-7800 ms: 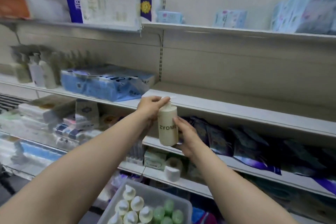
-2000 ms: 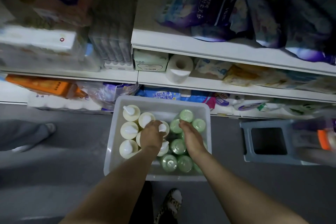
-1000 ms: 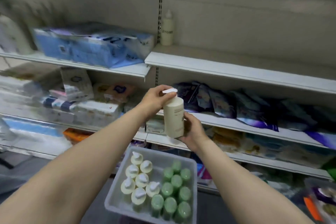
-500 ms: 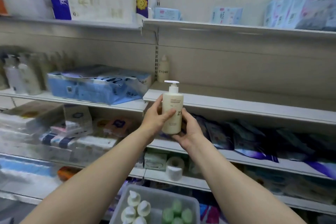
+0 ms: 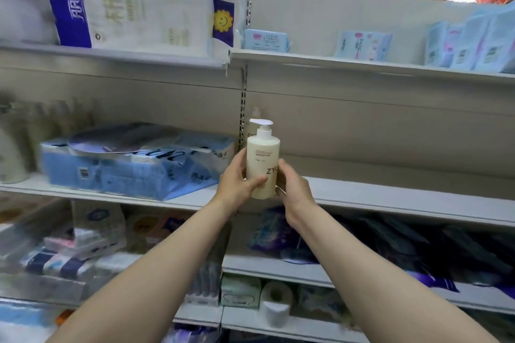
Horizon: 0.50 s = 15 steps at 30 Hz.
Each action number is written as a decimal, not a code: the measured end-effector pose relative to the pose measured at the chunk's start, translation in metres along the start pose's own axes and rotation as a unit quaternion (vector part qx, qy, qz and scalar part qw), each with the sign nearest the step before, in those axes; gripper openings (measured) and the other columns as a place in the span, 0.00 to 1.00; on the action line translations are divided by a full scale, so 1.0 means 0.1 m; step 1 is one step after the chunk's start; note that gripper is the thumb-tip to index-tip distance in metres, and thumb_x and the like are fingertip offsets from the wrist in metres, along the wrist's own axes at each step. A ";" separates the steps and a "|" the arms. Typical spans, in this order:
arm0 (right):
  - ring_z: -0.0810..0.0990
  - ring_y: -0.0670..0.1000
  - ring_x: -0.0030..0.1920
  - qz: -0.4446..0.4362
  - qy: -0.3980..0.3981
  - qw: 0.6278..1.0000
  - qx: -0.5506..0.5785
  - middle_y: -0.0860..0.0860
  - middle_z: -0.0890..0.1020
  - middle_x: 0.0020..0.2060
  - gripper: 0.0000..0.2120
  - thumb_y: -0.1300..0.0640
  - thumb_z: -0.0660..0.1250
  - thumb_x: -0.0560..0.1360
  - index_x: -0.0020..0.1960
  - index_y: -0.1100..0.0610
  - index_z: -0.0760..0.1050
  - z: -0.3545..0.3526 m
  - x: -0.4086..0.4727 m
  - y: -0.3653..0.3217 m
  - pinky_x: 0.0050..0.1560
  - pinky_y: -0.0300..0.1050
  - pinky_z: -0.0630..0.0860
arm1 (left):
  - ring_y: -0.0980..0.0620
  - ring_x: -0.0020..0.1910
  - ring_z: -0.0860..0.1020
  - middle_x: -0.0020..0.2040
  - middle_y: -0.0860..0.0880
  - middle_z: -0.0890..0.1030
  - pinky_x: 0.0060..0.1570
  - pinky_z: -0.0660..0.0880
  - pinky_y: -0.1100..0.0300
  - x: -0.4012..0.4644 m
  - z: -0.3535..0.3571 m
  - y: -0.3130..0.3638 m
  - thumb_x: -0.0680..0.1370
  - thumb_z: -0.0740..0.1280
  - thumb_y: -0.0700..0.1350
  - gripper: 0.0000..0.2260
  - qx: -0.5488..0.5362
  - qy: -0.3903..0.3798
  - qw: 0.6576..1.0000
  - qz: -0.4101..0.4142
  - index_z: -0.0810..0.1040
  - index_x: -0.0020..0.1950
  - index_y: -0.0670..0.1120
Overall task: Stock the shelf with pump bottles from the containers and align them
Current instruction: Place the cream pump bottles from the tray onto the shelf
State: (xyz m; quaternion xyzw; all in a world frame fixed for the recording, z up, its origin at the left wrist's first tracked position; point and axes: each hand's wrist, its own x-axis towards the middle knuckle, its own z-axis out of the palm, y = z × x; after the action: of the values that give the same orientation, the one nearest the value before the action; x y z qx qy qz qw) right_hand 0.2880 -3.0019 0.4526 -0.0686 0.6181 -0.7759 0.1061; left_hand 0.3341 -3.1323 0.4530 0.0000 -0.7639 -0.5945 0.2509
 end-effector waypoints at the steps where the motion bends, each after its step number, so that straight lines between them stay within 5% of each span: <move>1: 0.83 0.51 0.56 0.000 -0.006 1.000 0.000 0.48 0.87 0.50 0.15 0.44 0.64 0.79 0.54 0.51 0.84 0.04 0.08 0.01 0.56 0.51 0.79 | 0.54 0.64 0.76 0.65 0.52 0.78 0.64 0.74 0.51 0.08 -0.02 -0.06 0.73 0.76 0.40 0.34 0.004 0.004 1.000 -0.014 0.64 0.75 0.48; 8: 0.82 0.47 0.56 0.009 -0.005 1.000 -0.009 0.49 0.85 0.53 0.17 0.45 0.56 0.84 0.59 0.51 0.79 0.22 0.67 0.16 0.51 0.42 0.78 | 0.56 0.56 0.76 0.61 0.51 0.77 0.51 0.73 0.65 0.66 -0.11 -0.54 0.74 0.74 0.44 0.28 0.009 -0.001 0.998 -0.068 0.65 0.71 0.47; 11: 0.83 0.49 0.55 0.000 0.017 1.000 -0.017 0.52 0.85 0.54 0.19 0.45 0.56 0.84 0.61 0.56 0.79 0.32 0.93 0.16 0.51 0.42 0.79 | 0.52 0.60 0.77 0.63 0.50 0.77 0.60 0.75 0.56 0.92 -0.09 -0.65 0.76 0.72 0.43 0.26 0.003 0.012 0.997 -0.081 0.67 0.72 0.44; 15: 0.82 0.53 0.58 -0.003 0.054 0.998 -0.039 0.55 0.84 0.57 0.21 0.46 0.56 0.84 0.64 0.59 0.79 0.42 1.24 0.20 0.64 0.53 0.77 | 0.45 0.64 0.76 0.66 0.44 0.76 0.66 0.72 0.46 1.21 -0.05 -0.71 0.79 0.68 0.45 0.20 0.020 0.008 0.993 -0.118 0.70 0.70 0.43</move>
State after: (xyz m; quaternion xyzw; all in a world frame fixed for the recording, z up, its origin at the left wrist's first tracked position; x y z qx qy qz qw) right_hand 0.1794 -3.0768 0.4396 -0.0331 0.6523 -0.7542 0.0673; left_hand 0.2093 -3.1933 0.4354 0.1005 -0.7685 -0.6043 0.1850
